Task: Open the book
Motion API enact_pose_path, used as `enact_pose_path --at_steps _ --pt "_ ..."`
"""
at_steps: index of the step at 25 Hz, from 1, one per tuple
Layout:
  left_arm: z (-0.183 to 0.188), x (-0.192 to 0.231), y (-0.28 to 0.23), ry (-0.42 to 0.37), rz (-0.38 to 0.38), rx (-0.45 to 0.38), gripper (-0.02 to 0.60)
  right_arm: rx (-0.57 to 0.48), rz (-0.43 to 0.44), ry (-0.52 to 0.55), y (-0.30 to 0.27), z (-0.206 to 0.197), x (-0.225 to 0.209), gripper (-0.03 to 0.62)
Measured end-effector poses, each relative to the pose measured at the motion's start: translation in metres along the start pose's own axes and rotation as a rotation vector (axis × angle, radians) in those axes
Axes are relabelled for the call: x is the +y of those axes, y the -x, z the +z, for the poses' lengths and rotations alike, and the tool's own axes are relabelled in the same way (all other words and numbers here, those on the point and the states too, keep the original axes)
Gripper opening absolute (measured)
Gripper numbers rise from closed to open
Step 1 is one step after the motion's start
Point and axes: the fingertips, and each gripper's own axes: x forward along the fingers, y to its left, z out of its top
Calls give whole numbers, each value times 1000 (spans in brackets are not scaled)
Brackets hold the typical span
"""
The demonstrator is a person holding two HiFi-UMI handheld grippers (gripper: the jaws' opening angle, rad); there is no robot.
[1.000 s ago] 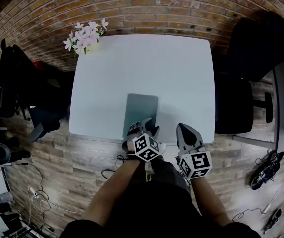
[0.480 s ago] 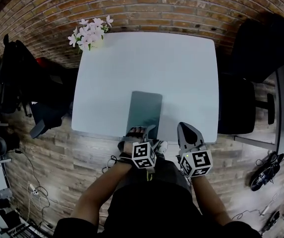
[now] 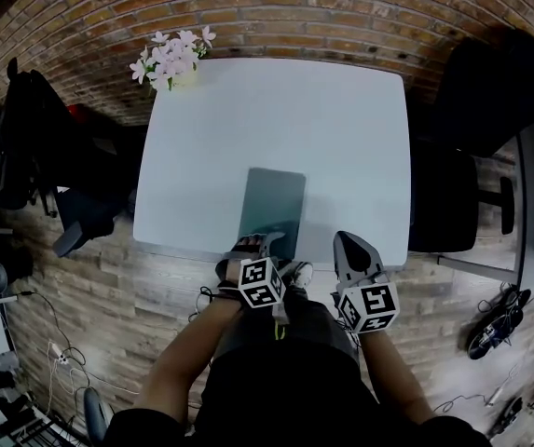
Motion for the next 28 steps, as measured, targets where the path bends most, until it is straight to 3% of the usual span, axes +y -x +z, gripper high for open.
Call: enact_pose_path --at_steps 3,6,10,14,22,28 --pt "3 0 6 74 -57 -56 251 2 -3 -1 0 -1 -1 11" --pt "6 -6 9 64 -63 -103 156 5 -5 -2 0 -3 0 11" --pt "12 -9 20 34 28 -186 60 2 -6 0 0 -2 1 11" --pt "20 1 39 80 133 -279 35 8 -11 -3 -1 -4 0 11" --pt "20 40 120 402 349 -520 32 9 5 4 -8 -2 11 11" --pt "-13 67 179 574 496 -604 33 12 28 11 -15 0 22 11"
